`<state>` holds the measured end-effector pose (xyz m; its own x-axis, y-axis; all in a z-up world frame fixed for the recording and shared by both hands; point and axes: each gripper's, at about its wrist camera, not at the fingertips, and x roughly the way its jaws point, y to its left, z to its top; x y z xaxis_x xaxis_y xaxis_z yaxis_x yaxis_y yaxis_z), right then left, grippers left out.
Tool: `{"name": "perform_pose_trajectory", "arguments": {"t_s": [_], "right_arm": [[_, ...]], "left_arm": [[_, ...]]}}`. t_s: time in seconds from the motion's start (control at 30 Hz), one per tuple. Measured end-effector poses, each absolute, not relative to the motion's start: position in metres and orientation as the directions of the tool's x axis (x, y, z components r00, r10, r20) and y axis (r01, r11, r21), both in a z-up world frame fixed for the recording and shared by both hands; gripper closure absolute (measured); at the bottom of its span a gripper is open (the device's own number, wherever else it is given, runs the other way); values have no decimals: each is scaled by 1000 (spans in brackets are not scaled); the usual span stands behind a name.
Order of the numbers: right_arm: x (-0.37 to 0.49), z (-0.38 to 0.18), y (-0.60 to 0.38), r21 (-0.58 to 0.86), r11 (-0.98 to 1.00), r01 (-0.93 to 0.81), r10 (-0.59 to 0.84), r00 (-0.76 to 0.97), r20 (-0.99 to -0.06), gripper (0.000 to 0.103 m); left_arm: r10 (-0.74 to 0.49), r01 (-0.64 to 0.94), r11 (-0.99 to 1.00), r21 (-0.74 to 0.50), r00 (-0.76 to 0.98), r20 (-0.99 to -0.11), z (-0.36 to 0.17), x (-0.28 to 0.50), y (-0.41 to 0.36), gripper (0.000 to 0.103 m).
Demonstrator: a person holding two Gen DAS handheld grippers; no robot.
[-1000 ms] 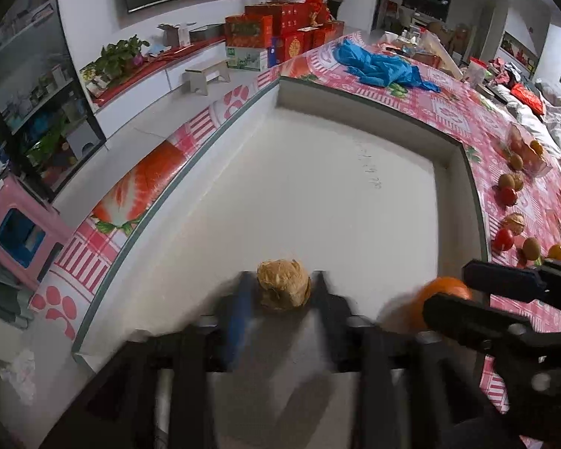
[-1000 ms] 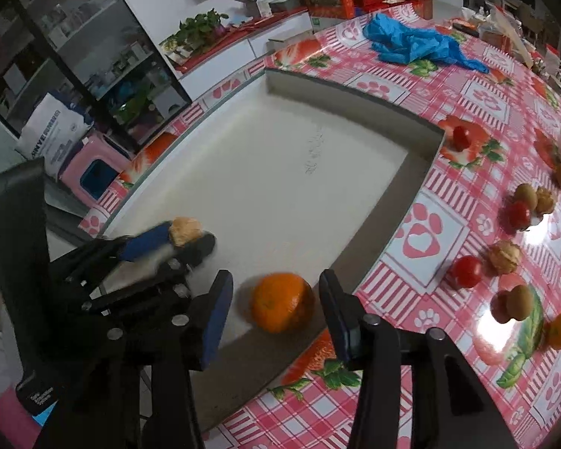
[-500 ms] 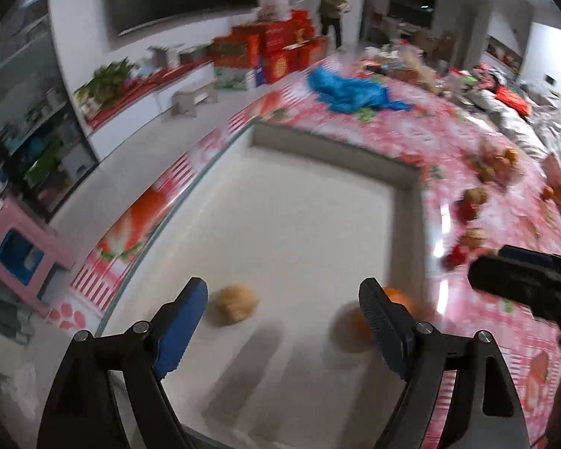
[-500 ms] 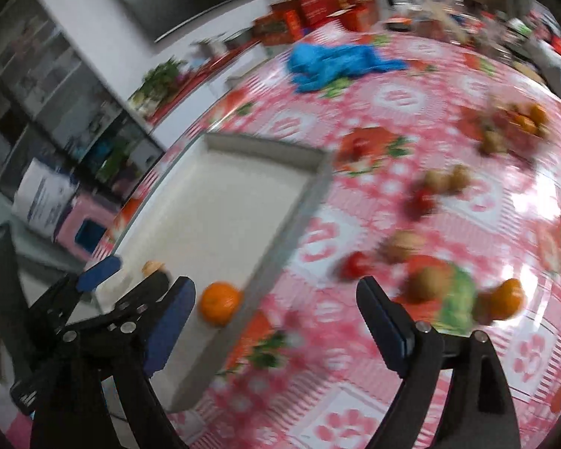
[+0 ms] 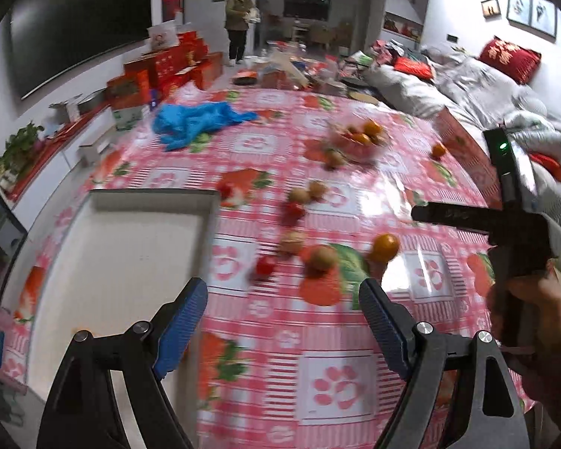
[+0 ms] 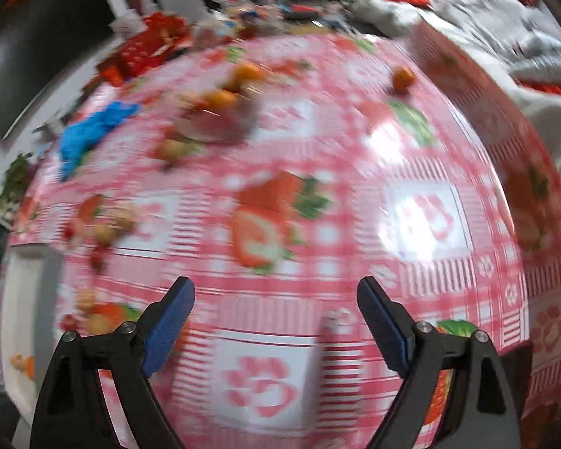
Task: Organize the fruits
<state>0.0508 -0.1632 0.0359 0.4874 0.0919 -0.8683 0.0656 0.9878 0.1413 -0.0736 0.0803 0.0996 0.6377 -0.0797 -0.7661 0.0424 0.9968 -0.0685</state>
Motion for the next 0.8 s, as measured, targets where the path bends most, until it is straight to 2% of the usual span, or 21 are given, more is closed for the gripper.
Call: {"name": "perform_pose_trajectory", "arguments": {"t_s": [0.17, 0.23, 0.3, 0.43, 0.8], "right_arm": [[51, 18, -167, 121, 991, 52, 72, 549, -833, 11], [54, 14, -164, 129, 990, 49, 79, 571, -817, 0], [56, 10, -154, 103, 994, 40, 60, 590, -805, 0], [57, 5, -132, -42, 999, 33, -54, 580, -813, 0], [56, 2, -134, -21, 999, 50, -46, 579, -814, 0]], "left_arm": [[-42, 15, 999, -42, 645, -763, 79, -73, 49, 19], [-14, 3, 1000, -16, 660, -751, 72, -74, 39, 19], [8, -5, 1000, 6, 679, -734, 67, -75, 32, 19], [26, 6, 999, 42, 697, -716, 57, -74, 21, 19], [7, -13, 1000, -2, 704, -710, 38, -69, 20, 19]]}}
